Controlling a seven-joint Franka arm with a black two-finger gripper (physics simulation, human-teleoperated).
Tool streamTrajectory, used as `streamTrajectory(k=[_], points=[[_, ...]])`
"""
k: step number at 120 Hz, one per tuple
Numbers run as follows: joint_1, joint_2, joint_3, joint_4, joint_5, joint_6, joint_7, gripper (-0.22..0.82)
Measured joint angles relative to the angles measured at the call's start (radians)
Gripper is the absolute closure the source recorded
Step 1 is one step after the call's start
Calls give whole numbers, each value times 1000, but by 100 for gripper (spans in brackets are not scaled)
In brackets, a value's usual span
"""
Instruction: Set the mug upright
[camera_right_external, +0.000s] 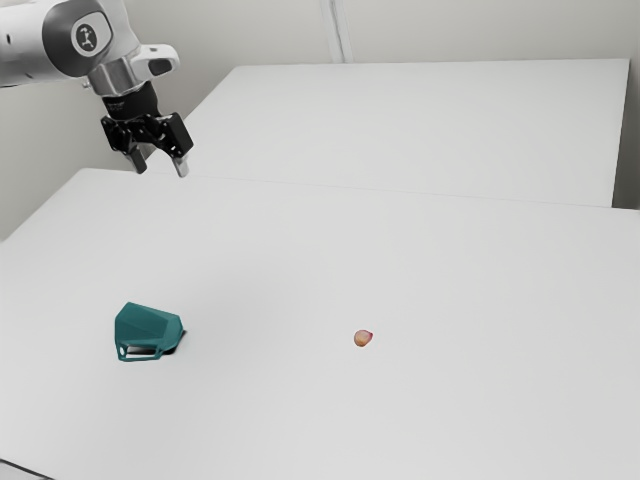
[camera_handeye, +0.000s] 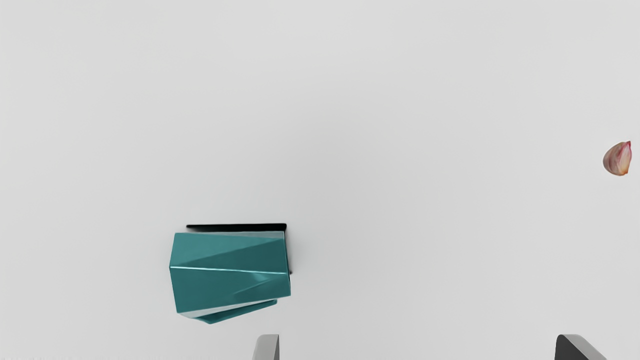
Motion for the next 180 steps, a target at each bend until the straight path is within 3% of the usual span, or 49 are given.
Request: streamTrajectory(k=[52,70,95,110,152,180], points=[[-19,-21,16,-29,-33,-21,-12,0],[-94,-74,126,-35,-133,-102,13,0],[40,-83,309,-96,-281,-169,102,0],[34,-82,393,-168,-340,-176,170,0],[66,-11,491,-355,-441,-82,379,0],[85,145,547,-353,-535,-19,522,0]])
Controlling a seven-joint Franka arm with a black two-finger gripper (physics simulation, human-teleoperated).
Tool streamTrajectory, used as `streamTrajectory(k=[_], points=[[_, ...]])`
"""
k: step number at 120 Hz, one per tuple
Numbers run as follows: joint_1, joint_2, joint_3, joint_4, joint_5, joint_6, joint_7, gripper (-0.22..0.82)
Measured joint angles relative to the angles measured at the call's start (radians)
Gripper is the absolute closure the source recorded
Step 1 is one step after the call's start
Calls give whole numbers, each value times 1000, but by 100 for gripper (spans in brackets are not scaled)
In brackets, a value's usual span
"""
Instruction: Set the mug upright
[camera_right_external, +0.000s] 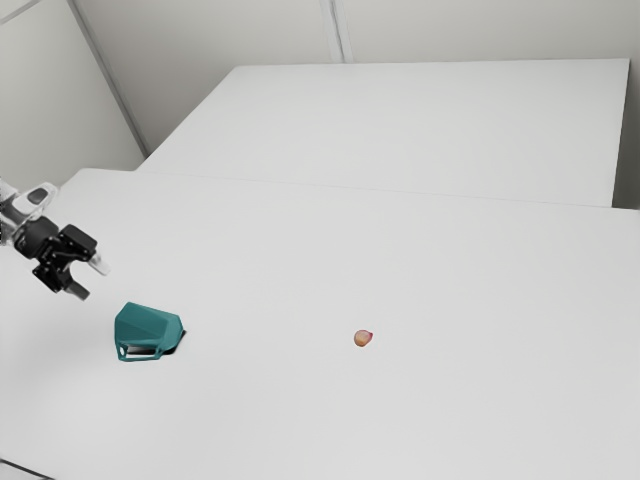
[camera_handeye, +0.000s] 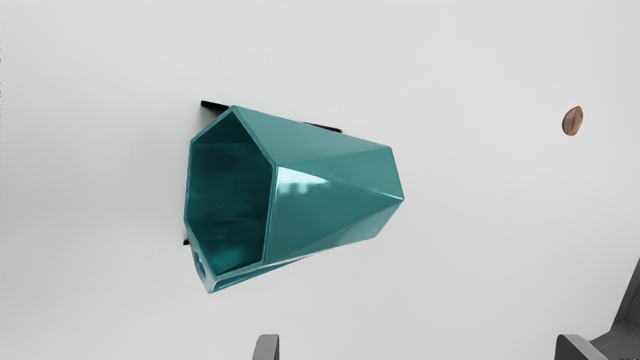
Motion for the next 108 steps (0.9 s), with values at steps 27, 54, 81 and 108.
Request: streamTrajectory(k=[27,54,81,108], points=[[13,115,1,-3,-76,46,109,0],[14,136,-8,-39,-152,58,194,0],[14,158,-37,-74,-213,53,259,0],[21,153,-40,-76,-230,39,303,48]])
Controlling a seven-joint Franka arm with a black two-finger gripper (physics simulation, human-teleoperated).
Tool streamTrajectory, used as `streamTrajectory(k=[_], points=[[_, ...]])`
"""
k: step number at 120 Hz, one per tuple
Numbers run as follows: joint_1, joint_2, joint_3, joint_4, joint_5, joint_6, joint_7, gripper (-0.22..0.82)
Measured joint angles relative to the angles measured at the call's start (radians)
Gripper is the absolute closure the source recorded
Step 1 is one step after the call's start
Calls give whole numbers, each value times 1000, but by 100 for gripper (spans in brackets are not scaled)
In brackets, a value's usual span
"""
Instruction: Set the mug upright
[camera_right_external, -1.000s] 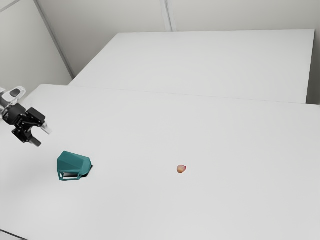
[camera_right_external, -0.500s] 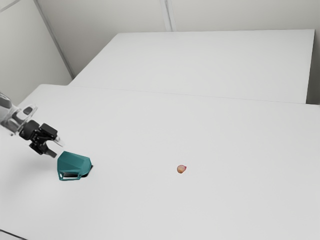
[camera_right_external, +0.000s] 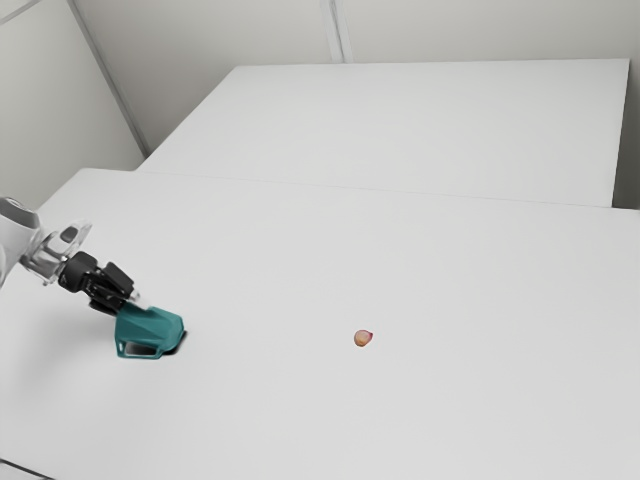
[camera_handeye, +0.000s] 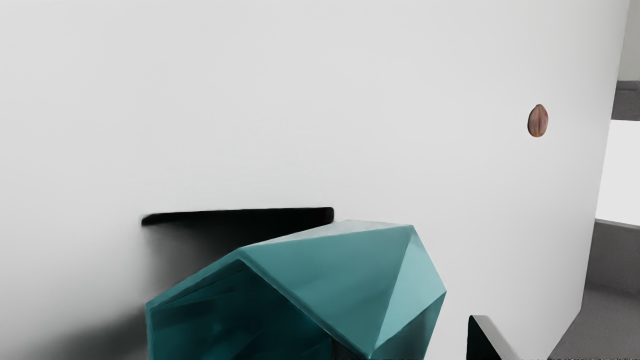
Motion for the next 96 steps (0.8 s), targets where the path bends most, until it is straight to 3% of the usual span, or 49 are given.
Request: streamTrajectory(k=[13,30,56,78,96], points=[[-4,-11,0,0,-1,-7,16,63],[-10,-17,0,0,-2,-15,33,72],[-20,-44,-6,-6,1,-14,52,77],[-87,-183,-13,-42,32,-7,54,78],[-112,-282,-121,-33,162,37,2,78]])
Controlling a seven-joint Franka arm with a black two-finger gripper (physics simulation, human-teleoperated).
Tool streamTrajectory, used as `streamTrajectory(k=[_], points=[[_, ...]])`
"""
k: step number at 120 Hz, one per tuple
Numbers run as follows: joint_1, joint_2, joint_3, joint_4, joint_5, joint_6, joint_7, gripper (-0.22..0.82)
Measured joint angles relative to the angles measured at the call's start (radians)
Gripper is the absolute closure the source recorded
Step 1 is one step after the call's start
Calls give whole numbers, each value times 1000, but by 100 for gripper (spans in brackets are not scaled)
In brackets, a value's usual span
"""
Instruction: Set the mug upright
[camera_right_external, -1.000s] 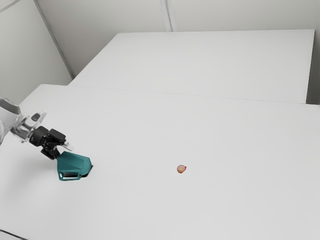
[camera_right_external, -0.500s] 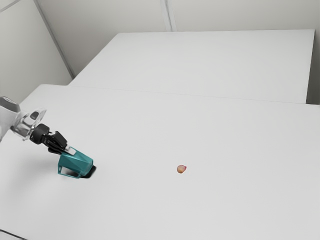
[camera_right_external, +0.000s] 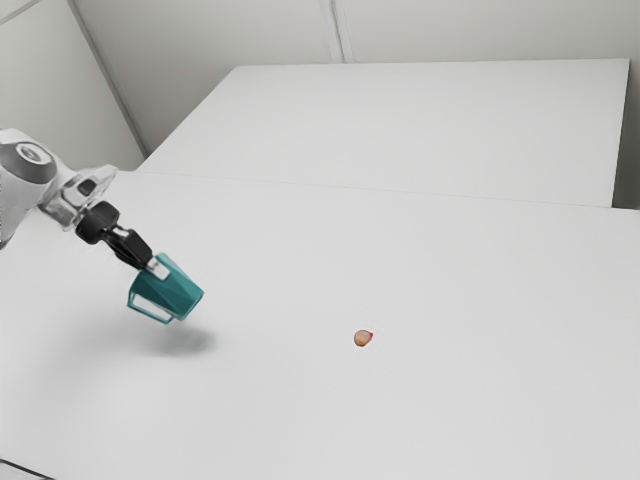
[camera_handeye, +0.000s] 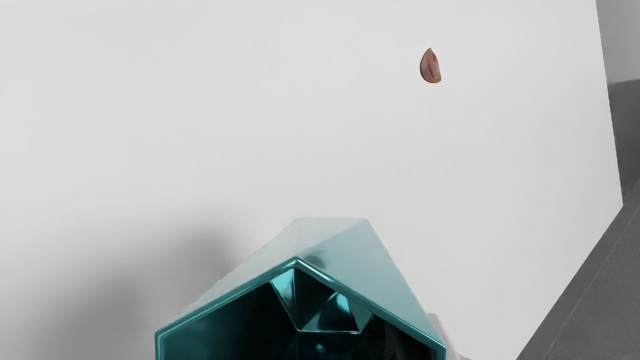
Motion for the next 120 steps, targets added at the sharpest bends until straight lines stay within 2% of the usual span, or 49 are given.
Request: streamTrajectory(k=[39,49,70,90,120], points=[[21,-23,-332,208,422,79,-268,79],[5,-15,-388,239,481,94,-337,79],[-54,43,-449,264,555,168,-462,79],[-9,137,-460,293,604,230,-566,79],[-8,185,-484,197,649,350,-692,79]])
